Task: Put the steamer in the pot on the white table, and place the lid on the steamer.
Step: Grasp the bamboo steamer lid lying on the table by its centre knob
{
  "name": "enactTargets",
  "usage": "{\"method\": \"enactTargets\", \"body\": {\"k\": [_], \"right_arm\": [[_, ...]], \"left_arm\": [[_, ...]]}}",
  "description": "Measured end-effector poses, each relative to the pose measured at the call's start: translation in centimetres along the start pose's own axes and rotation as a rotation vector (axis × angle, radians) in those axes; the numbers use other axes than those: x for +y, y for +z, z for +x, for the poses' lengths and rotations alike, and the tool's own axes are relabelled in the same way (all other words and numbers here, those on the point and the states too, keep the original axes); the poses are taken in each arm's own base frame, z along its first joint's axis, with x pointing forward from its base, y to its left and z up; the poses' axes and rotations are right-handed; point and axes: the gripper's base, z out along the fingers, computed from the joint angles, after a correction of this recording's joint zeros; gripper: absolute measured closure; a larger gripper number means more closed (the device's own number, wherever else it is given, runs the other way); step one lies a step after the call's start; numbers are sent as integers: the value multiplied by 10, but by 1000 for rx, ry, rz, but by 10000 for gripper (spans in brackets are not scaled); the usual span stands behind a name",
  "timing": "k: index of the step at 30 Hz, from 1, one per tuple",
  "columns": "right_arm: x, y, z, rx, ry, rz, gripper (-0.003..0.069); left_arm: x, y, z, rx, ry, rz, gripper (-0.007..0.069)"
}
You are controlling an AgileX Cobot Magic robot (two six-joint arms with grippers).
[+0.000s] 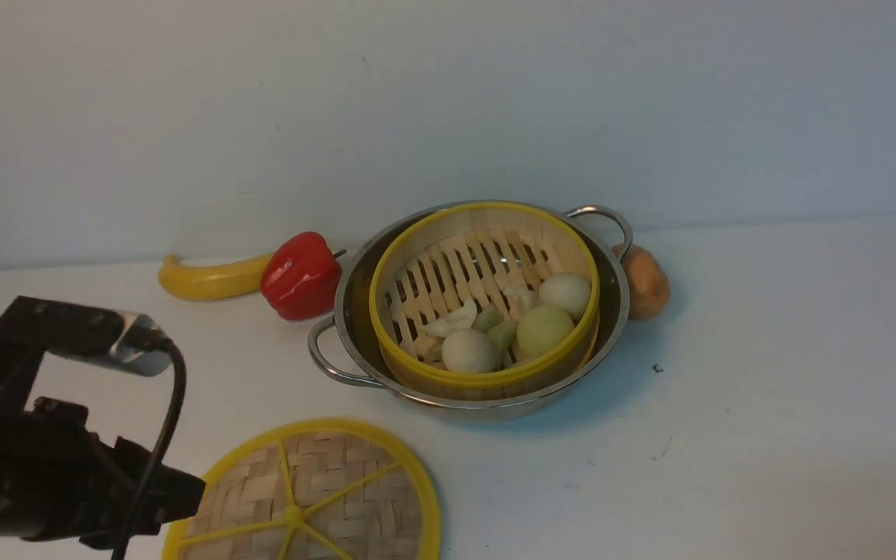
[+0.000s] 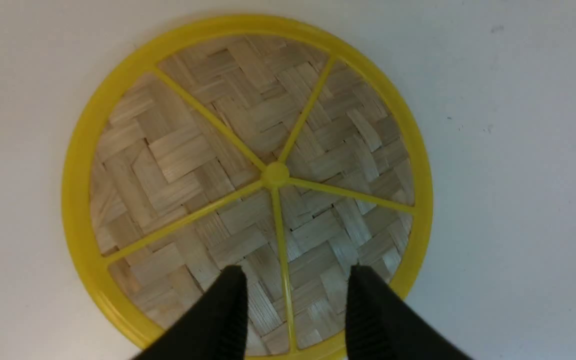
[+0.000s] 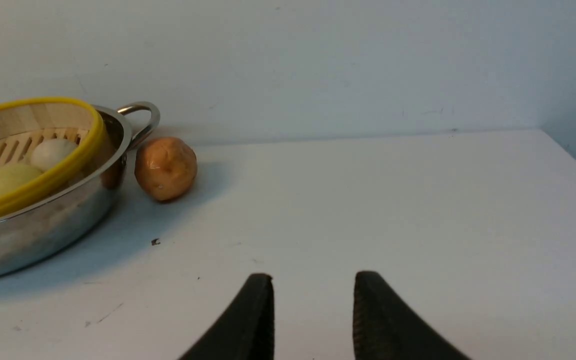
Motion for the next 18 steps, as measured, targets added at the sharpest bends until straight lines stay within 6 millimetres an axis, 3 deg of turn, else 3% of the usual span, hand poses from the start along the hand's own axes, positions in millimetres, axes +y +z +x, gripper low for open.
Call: {"method": "enactTargets", "body": {"k": [6, 9, 18], "right_arm": [[0, 0, 0, 0, 0, 0, 417], [0, 0, 0, 0, 0, 0, 417], [0, 0, 0, 0, 0, 0, 417]], "left_arm": [[26, 34, -21, 117, -14, 62, 200], [34, 44, -29, 131, -16, 61, 173], [13, 106, -35, 271, 136, 13, 220]]}}
